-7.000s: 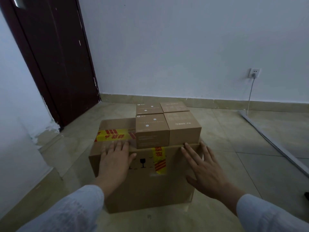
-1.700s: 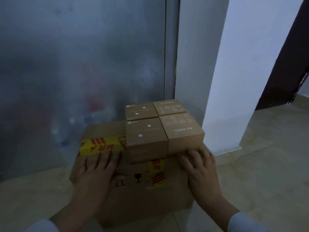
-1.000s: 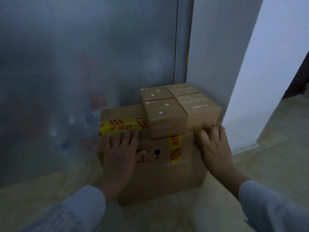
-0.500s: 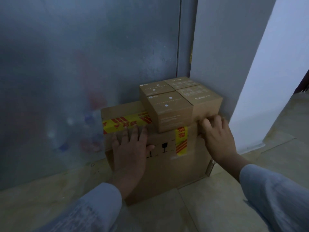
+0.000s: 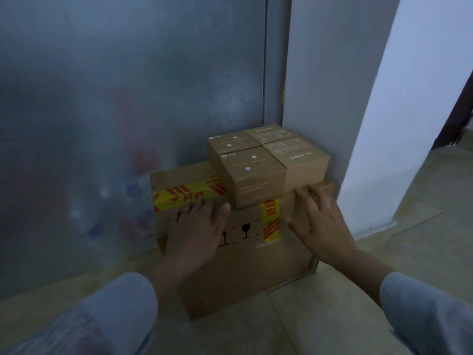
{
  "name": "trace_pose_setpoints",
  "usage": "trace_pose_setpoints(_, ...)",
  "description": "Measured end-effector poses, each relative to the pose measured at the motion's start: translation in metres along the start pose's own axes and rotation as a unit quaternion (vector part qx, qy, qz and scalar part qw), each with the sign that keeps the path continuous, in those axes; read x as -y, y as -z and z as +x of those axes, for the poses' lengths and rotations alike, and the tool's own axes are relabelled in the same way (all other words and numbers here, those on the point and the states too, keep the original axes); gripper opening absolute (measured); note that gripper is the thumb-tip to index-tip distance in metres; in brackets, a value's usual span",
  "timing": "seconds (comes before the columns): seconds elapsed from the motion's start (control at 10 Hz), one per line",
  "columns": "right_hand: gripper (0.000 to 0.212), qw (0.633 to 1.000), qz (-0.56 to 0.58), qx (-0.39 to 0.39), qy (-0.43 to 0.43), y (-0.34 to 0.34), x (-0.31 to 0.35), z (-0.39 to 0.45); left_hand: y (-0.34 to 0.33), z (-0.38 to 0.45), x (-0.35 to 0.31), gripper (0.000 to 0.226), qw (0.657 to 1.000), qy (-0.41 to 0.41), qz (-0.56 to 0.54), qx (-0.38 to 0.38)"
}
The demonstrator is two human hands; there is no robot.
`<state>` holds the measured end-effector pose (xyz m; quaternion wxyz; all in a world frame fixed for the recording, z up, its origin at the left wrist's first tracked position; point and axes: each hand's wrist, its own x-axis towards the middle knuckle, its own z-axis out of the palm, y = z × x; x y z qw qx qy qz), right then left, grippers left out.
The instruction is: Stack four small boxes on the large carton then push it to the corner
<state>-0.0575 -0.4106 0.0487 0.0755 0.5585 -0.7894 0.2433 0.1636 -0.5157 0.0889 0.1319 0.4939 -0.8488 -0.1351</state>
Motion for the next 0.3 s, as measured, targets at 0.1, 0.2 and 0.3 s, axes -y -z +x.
trace_pose_setpoints(0.1,0.087,0.998,0.026,0.048,-0.032,0.002,0.007,-0.003,0.001,-0.001,-0.006,0.071,1.000,0.000,0.019,0.024)
trace_pose_setpoints(0.2,0.089,0.996,0.053,0.059,-0.037,0.007,0.012,-0.004,0.001,0.000,-0.007,0.079,1.000,0.013,-0.015,0.017)
trace_pose_setpoints(0.3,0.083,0.995,0.078,0.041,-0.036,0.028,0.023,-0.007,0.009,-0.004,-0.014,0.099,0.997,0.000,-0.069,-0.031)
